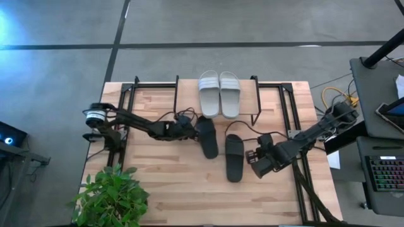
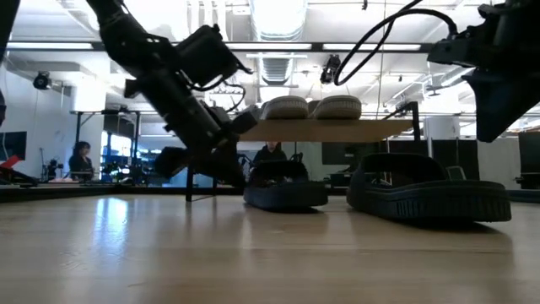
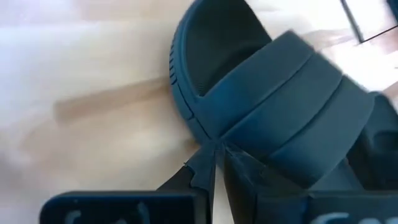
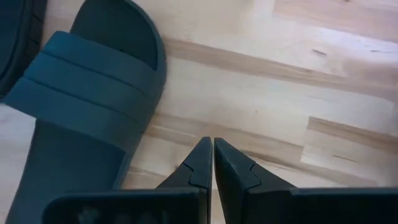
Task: Pick and place slides into the shelf
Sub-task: Adjust the left black slide, then put the right black slide under the shelf
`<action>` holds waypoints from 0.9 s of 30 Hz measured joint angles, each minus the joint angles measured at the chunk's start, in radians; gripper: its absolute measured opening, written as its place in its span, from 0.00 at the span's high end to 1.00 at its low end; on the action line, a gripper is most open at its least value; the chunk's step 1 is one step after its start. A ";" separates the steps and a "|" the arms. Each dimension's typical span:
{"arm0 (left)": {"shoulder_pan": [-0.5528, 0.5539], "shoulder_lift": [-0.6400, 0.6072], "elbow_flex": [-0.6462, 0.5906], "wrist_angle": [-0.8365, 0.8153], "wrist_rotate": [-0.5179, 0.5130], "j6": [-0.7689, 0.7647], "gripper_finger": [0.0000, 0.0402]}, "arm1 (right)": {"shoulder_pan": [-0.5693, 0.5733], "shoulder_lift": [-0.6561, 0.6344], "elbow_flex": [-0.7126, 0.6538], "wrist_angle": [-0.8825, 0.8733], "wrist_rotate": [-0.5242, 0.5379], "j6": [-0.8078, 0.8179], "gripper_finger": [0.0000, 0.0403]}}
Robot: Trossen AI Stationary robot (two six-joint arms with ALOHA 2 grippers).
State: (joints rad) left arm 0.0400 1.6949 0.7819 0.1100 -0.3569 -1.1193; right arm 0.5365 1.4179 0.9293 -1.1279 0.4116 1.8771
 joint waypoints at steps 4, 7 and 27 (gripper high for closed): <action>0.014 0.047 0.045 0.044 0.012 0.059 0.96 | 0.000 0.021 0.012 0.016 -0.010 0.000 0.98; 0.020 0.067 0.066 0.039 0.036 0.081 0.96 | 0.000 0.024 0.018 0.016 -0.019 -0.002 0.98; -0.074 -0.356 0.019 -0.372 0.012 0.172 0.96 | 0.020 0.123 0.012 0.429 -0.221 -0.223 0.98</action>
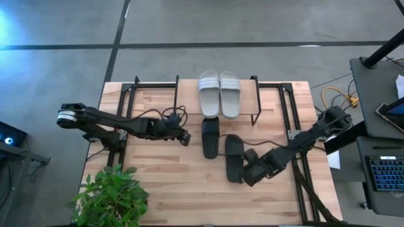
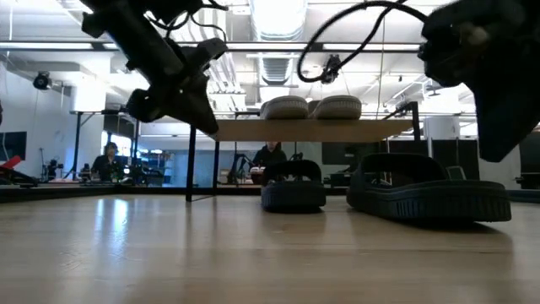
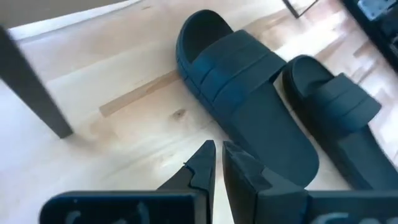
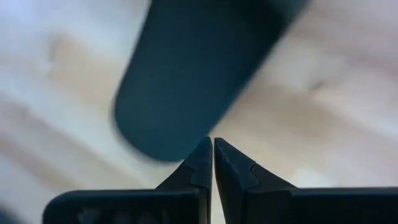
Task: Pick and place slides into the shelf
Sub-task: Put the right black slide under the shelf
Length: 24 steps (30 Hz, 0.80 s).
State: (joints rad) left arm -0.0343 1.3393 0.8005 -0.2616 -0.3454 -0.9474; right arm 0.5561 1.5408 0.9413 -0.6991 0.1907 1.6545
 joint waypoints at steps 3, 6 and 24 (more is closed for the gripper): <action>-0.005 -0.018 -0.021 -0.036 -0.004 -0.059 0.96 | 0.026 0.028 0.000 0.106 -0.052 -0.002 0.98; -0.009 -0.016 -0.023 -0.068 -0.002 -0.068 0.96 | 0.064 0.058 0.000 0.196 -0.069 0.019 0.98; -0.041 -0.012 -0.022 -0.094 0.008 -0.067 0.96 | 0.044 0.234 0.003 0.286 0.052 0.068 0.98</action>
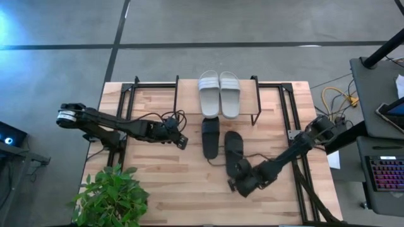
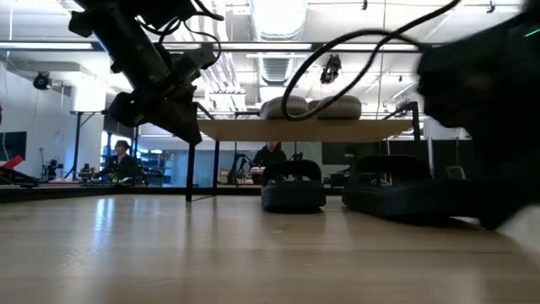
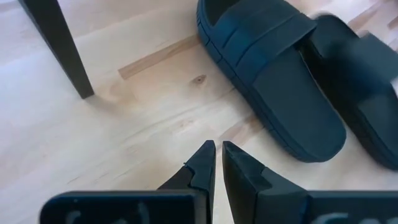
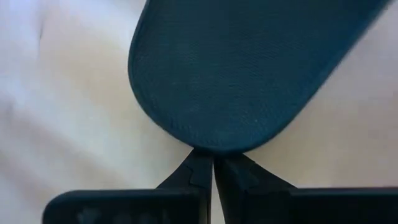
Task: Pick and place slides into the shelf
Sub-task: Put the right black slide under the shelf
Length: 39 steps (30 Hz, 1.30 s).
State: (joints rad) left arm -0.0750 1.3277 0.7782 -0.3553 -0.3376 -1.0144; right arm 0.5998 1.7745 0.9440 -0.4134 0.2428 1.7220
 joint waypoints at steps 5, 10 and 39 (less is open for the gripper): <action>0.000 0.000 0.000 0.002 -0.001 0.000 0.96 | -0.080 -0.018 -0.004 -0.152 0.087 -0.005 0.98; 0.000 0.001 0.000 0.004 -0.004 0.001 0.96 | -0.174 -0.038 -0.004 -0.127 0.079 -0.186 0.98; 0.002 0.205 0.000 0.178 0.129 -0.023 0.96 | -0.246 -0.392 -0.267 -0.254 0.063 -0.119 0.98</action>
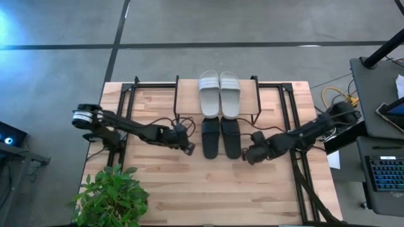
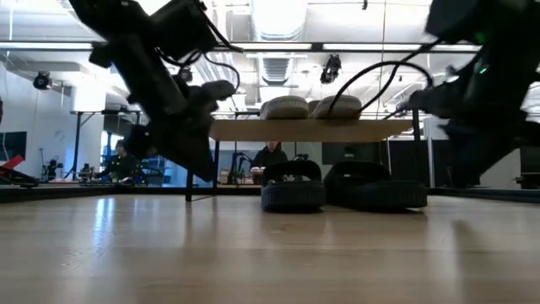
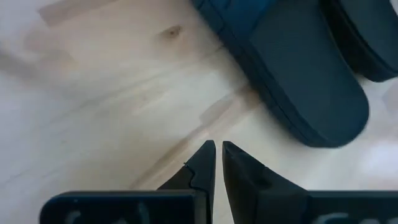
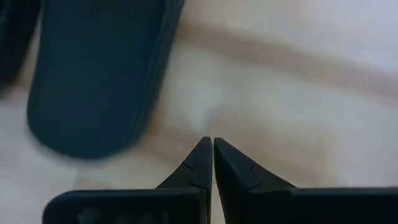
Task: Pick and place slides into the shelf
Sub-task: Put the right black slide under the shelf
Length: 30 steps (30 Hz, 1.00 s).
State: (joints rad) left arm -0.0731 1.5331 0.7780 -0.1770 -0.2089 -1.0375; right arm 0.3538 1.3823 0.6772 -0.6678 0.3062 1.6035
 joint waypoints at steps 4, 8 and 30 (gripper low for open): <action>0.005 0.067 0.004 0.114 -0.007 -0.003 0.96 | -0.093 0.038 -0.018 0.046 0.041 -0.107 0.98; 0.015 0.119 0.020 0.124 -0.008 -0.003 0.96 | -0.168 0.092 -0.013 0.115 0.048 -0.229 0.98; 0.048 0.140 0.020 0.124 -0.037 0.056 0.96 | -0.216 0.334 0.296 0.084 0.119 -0.472 0.98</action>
State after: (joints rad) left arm -0.0250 1.6730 0.7982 -0.0528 -0.2455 -0.9814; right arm 0.1379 1.7164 0.9730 -0.5841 0.4252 1.1311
